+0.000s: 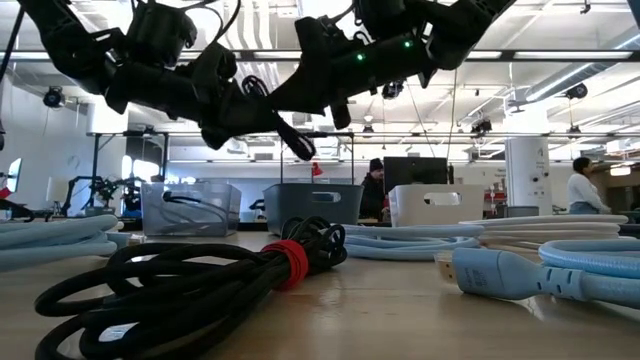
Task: Sort HDMI cables
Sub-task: Put the top black HDMI cable into the black bin
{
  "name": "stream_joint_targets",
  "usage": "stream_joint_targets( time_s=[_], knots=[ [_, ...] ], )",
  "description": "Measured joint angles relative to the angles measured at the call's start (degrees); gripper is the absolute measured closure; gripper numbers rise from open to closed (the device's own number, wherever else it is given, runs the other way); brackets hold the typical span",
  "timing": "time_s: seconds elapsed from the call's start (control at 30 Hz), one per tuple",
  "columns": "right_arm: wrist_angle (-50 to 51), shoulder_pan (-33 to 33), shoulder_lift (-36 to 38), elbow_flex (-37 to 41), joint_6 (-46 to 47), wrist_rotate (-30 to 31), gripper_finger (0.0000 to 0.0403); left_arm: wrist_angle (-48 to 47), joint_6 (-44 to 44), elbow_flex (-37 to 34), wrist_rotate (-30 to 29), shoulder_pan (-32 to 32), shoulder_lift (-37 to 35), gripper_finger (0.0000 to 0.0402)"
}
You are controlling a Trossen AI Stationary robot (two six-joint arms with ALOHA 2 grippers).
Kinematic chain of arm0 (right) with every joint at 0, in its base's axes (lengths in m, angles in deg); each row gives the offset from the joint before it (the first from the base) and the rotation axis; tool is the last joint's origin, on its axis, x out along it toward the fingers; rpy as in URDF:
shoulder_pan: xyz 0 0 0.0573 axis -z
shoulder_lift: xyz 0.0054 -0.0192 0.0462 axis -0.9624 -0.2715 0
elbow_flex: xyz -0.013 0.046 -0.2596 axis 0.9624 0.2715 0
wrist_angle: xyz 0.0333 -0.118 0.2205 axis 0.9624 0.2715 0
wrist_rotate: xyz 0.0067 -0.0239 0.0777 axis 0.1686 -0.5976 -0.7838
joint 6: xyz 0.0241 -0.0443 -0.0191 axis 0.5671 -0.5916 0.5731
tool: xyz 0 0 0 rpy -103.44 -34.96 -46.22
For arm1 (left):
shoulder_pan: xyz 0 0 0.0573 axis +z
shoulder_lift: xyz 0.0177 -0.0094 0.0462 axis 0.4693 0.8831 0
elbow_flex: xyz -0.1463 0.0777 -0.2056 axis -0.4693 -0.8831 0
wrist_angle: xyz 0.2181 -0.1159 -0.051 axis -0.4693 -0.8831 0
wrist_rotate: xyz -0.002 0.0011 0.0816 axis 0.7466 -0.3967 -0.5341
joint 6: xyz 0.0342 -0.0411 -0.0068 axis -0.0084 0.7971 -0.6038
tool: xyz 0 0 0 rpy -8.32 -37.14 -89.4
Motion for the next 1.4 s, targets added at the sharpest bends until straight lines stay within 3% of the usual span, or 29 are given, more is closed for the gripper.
stream_joint_targets(
  time_s=[0.17, 0.3, 0.43, 0.6, 0.83, 1.03, 1.2, 1.4],
  knots=[
    [5.4, 0.1, 0.0, 0.0, -0.9, 0.3, 0.0313, -3.1, 0.9, 0.2, -1.0, 0.1, -0.2, 0.0359],
    [10.7, 0.1, 1.1, 0.0, -4.2, 5.6, 0.0287, -10.4, 2.3, 1.3, -3.9, 0.2, -2.3, 0.0355],
    [17.1, 0.2, 3.6, 0.0, -6.8, 10.4, 0.0263, -23.9, 2.4, 3.3, -11.5, 0.4, -5.9, 0.0352],
    [22.8, 0.1, 5.6, 0.1, -5.9, 10.6, 0.0244, -43.1, 3.3, 9.1, -20.9, 0.8, -12.4, 0.0350],
    [23.8, 0.1, 6.0, 0.1, -5.8, 10.6, 0.0234, -65.7, 3.9, 21.5, -22.8, 0.9, -19.0, 0.0348],
    [23.7, 0.1, 6.0, 0.1, -5.8, 10.6, 0.0234, -87.4, 9.9, 29.8, -29.0, 4.8, -17.8, 0.0348],
    [23.7, 0.1, 6.0, -0.1, -5.8, 10.6, 0.0234, -90.9, 11.2, 29.2, -24.5, 9.7, -13.5, 0.0347],
    [23.6, 0.2, 6.0, -0.1, -5.9, 10.6, 0.0234, -91.0, 5.8, 29.9, -17.6, 16.2, -3.3, 0.0347]
  ],
)
